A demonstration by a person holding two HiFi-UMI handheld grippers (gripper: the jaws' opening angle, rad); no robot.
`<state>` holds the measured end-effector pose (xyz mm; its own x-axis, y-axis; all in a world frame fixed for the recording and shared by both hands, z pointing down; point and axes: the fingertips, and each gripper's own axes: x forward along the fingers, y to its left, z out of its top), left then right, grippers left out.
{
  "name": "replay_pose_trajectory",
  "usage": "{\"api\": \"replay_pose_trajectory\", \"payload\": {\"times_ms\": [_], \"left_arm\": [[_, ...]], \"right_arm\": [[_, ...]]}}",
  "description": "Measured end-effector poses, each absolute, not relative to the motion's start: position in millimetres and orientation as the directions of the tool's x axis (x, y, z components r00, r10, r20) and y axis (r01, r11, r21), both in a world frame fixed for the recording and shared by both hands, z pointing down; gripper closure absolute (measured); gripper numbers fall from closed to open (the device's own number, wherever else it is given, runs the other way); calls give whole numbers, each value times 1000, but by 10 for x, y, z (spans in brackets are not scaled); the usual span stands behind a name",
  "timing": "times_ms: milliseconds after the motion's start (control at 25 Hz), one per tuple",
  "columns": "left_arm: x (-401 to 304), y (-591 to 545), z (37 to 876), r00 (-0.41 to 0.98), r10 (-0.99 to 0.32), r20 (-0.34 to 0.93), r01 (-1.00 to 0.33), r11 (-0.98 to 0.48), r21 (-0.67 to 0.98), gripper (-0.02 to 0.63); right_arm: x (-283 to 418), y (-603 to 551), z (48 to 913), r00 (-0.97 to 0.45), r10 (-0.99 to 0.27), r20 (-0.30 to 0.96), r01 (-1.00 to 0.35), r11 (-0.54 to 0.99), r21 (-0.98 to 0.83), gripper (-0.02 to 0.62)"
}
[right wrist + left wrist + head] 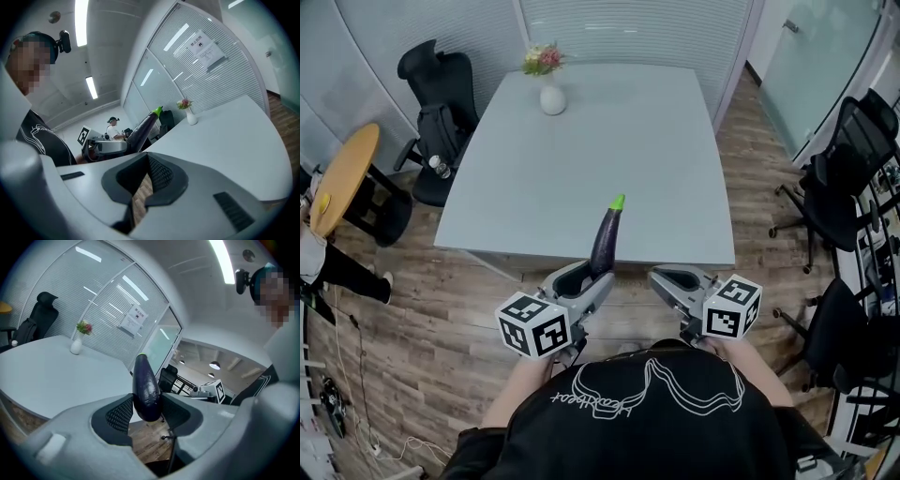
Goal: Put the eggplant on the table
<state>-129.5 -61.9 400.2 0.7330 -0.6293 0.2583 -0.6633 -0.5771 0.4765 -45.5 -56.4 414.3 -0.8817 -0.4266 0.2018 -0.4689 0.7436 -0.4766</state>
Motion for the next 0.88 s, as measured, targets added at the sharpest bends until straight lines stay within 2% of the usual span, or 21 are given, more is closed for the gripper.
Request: {"api": "replay_pose_trajectory", "payload": {"times_ms": [400,880], "left_arm": [[-1429,-895,3947,689,-680,250,-698,-530,481,408],[-1596,-1705,4143,627,-708,324,-750,-436,497,407]], "right_arm": [[-444,-953,4067,-890,-406,205,-454,761,-464,586],[-605,-1845,4237,-918,-343,200,-396,759,-517,586]]}}
